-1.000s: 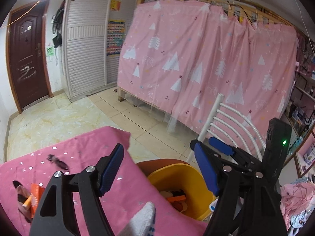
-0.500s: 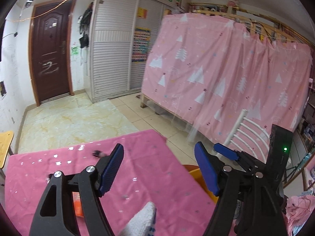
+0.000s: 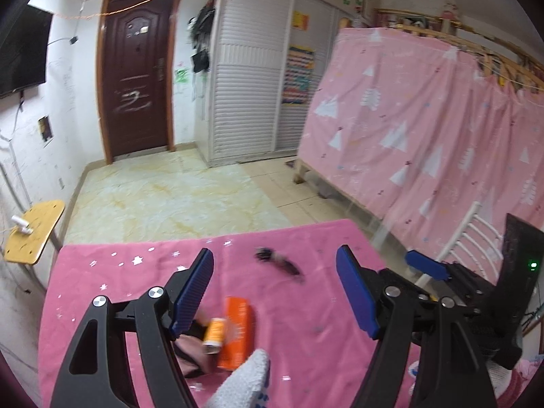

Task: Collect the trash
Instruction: 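Return over the table and grasp the pink-black glove with the left gripper, then hold the glove in the left gripper while the right gripper grasps the orange box, then drop the glove and orange box into the yellow bucket, opening both grippers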

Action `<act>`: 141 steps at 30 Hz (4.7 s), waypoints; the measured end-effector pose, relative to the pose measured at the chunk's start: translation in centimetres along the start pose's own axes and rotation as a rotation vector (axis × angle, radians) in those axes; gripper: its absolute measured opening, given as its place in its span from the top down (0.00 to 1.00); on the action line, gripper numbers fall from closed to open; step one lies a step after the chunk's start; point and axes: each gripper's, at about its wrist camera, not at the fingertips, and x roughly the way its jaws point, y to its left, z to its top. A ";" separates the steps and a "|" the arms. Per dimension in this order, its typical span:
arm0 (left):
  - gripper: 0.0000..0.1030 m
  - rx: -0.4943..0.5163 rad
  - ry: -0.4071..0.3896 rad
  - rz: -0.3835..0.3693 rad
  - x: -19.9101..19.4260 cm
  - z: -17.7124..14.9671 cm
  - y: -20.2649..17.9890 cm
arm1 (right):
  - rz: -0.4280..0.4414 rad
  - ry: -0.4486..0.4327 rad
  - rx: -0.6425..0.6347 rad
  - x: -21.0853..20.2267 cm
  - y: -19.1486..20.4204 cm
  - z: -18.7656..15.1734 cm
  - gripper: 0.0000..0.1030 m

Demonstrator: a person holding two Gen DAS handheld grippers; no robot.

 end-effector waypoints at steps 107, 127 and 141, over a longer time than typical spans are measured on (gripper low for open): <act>0.78 -0.048 0.181 0.072 4.7 -2.1 1.1 | 0.088 0.053 0.009 -0.1 -0.7 -1.1 0.74; 0.78 0.197 0.138 -0.289 4.2 -2.4 -19.2 | -0.197 0.022 0.168 -8.2 -15.7 -6.6 0.73; 0.78 0.266 0.198 -0.390 7.9 -3.9 -27.2 | -0.225 0.019 0.292 -9.3 -22.0 -8.7 0.66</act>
